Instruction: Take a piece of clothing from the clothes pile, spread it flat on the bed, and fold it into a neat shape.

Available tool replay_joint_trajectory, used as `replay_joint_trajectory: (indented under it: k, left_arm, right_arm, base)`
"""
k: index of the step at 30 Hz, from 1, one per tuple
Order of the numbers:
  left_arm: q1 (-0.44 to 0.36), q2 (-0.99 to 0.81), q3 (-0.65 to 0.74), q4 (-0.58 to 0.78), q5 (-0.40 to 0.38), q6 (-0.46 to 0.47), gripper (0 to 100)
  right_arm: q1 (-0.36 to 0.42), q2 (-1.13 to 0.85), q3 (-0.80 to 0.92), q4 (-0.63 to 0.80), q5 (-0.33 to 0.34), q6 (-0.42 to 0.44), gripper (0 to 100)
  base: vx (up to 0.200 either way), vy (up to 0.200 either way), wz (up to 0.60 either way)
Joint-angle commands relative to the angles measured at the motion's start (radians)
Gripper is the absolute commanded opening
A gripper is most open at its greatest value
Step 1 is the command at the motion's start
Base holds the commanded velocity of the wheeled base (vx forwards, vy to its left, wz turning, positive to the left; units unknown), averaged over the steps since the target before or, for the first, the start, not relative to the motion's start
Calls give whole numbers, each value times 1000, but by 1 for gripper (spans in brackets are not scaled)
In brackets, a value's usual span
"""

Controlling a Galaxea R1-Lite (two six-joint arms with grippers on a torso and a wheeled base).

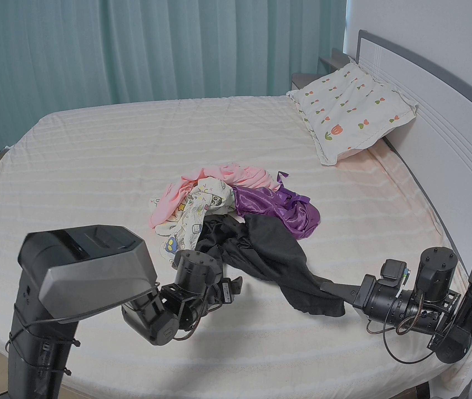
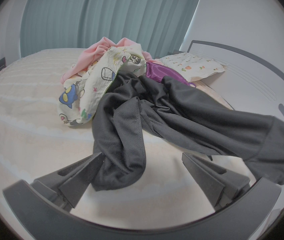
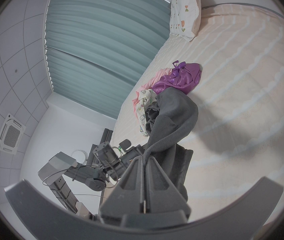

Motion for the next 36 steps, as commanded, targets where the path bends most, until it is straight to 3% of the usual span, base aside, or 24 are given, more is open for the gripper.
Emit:
replay_joint_trajectory:
  k: [1, 7, 13, 18, 33, 34, 36]
  left_arm:
    - [-23, 111, -104, 30, 50, -11, 100]
    - [-20, 107, -95, 33, 62, -11, 100]
    - [-13, -11, -43, 42, 81, -9, 100]
    - [11, -76, -35, 116, 81, -11, 100]
    - [20, 58, -109, 122, 104, -23, 100]
    - [22, 62, -114, 122, 105, -25, 0]
    - [25, 67, -117, 123, 107, -25, 0]
  right_arm:
    - [2, 9, 0, -12, 1, 0, 0]
    - [2, 12, 0, -12, 1, 0, 0]
    - [2, 20, 0, -12, 1, 2, 0]
    - [2, 20, 0, -12, 1, 2, 0]
    - [2, 23, -3, -12, 2, 5, 0]
    - [2, 23, -3, -12, 2, 5, 0]
    - [2, 23, -3, -12, 2, 7, 0]
  base:
    - [0, 0, 0]
    - [0, 0, 0]
    - [0, 0, 0]
    - [0, 0, 0]
    - [0, 0, 0]
    - [0, 0, 0]
    - [0, 0, 0]
